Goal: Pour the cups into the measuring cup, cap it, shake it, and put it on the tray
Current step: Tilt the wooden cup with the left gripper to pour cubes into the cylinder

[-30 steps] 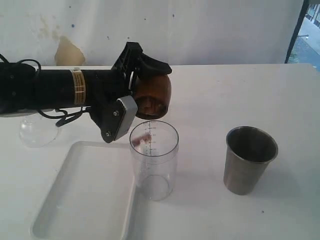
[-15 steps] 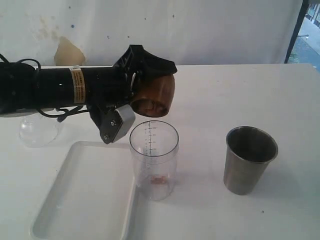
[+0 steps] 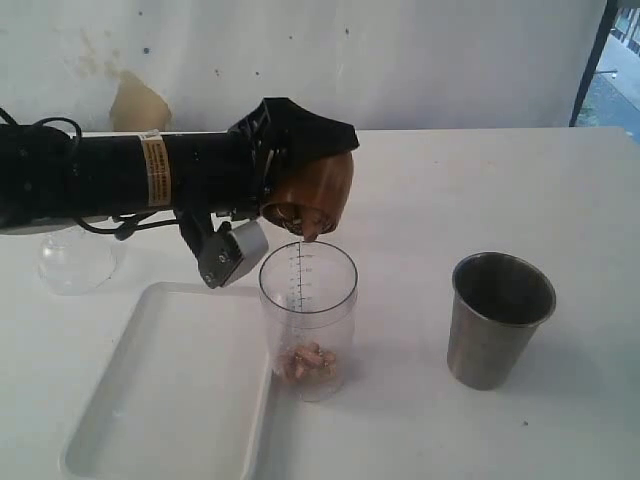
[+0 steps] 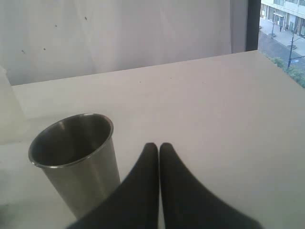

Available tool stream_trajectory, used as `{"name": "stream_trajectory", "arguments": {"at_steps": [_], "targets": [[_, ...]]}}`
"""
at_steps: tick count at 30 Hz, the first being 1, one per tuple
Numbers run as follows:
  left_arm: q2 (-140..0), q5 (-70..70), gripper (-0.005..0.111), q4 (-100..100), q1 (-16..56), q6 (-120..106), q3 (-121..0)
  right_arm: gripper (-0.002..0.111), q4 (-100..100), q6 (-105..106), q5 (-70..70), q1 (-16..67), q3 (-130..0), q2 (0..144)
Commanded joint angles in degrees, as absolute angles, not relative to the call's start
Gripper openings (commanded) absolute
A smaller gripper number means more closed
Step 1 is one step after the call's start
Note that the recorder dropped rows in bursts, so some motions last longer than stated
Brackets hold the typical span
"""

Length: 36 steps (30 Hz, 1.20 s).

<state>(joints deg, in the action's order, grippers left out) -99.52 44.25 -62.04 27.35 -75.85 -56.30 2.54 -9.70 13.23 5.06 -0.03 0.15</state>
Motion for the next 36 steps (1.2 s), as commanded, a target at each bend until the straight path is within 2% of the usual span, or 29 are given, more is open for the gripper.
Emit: {"name": "stream_trajectory", "arguments": {"at_steps": [1, 14, 24, 36], "targets": [[-99.4, 45.1, 0.000, -60.4, 27.6, -78.1, -56.7, 0.000, 2.8, -9.2, 12.7, 5.1, 0.0, 0.0], [-99.4, 44.0, 0.000, -55.5, 28.7, -93.0, -56.7, 0.000, 2.8, -9.2, 12.7, 5.1, 0.0, 0.0], [-99.4, 50.0, 0.000, -52.6, 28.8, -92.9, -51.2, 0.000, 2.8, -9.2, 12.7, 5.1, 0.0, 0.0], [-99.4, 51.3, 0.000, -48.4, 28.8, -96.5, -50.8, 0.000, 2.8, -9.2, 12.7, 5.1, 0.0, 0.0]]}}
